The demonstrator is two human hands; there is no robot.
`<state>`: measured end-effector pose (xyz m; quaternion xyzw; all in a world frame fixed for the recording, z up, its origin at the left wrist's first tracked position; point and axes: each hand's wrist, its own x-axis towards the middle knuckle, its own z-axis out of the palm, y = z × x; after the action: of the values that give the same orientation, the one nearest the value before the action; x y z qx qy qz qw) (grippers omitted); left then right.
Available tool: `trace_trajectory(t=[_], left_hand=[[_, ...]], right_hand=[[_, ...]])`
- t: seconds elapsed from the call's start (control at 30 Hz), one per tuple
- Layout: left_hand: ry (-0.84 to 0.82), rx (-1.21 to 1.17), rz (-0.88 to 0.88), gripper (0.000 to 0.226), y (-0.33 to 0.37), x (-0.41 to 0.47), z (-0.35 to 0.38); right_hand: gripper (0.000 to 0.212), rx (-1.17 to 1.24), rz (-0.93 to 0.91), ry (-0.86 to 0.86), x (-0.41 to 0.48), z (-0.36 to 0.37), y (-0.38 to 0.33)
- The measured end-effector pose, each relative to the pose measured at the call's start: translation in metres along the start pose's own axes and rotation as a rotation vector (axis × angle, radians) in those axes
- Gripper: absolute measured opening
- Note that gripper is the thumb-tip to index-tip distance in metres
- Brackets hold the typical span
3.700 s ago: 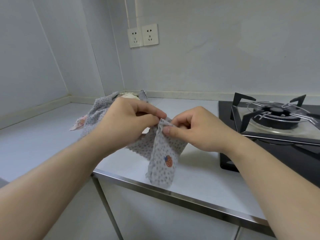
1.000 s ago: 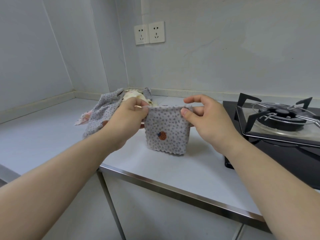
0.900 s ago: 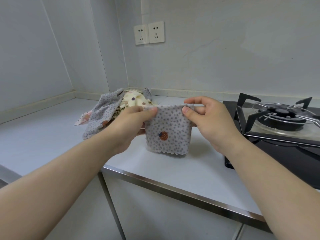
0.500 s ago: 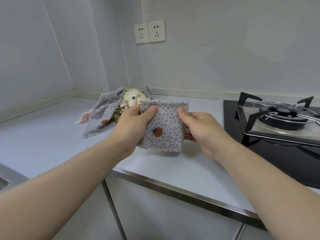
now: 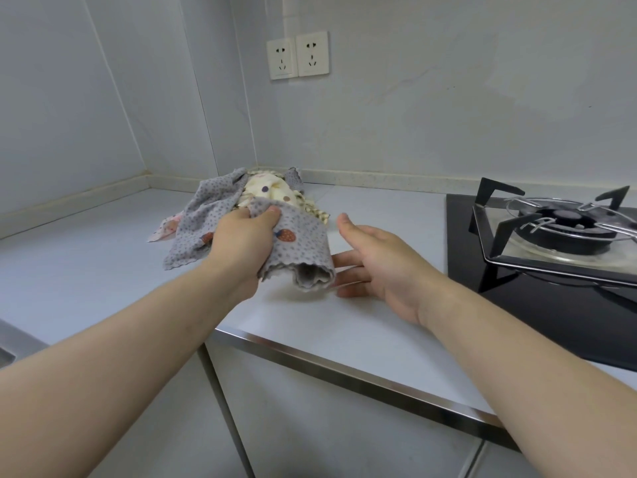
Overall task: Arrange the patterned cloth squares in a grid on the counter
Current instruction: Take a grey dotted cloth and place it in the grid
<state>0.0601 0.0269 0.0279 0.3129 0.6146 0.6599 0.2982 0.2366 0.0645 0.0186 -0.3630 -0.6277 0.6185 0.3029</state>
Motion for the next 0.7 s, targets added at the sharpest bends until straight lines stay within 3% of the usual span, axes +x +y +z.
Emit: trace_trajectory(t=[0.13, 0.23, 0.3, 0.7], left_hand=[[0.055, -0.111, -0.114, 0.029, -0.002, 0.004, -0.003], [0.060, -0.150, -0.098, 0.018, -0.003, 0.003, -0.002], [0.068, -0.159, -0.077, 0.010, -0.002, 0.000, 0.002], [0.030, -0.192, 0.078, 0.021, -0.001, -0.020, 0.020]], right_hand=[[0.072, -0.155, -0.029, -0.062, 0.002, 0.002, 0.006], [0.082, -0.262, -0.075, -0.053, 0.002, 0.007, 0.008], [0.080, -0.332, -0.105, 0.000, 0.005, 0.011, 0.012], [0.038, -0.390, -0.169, 0.262, 0.009, 0.010, 0.023]])
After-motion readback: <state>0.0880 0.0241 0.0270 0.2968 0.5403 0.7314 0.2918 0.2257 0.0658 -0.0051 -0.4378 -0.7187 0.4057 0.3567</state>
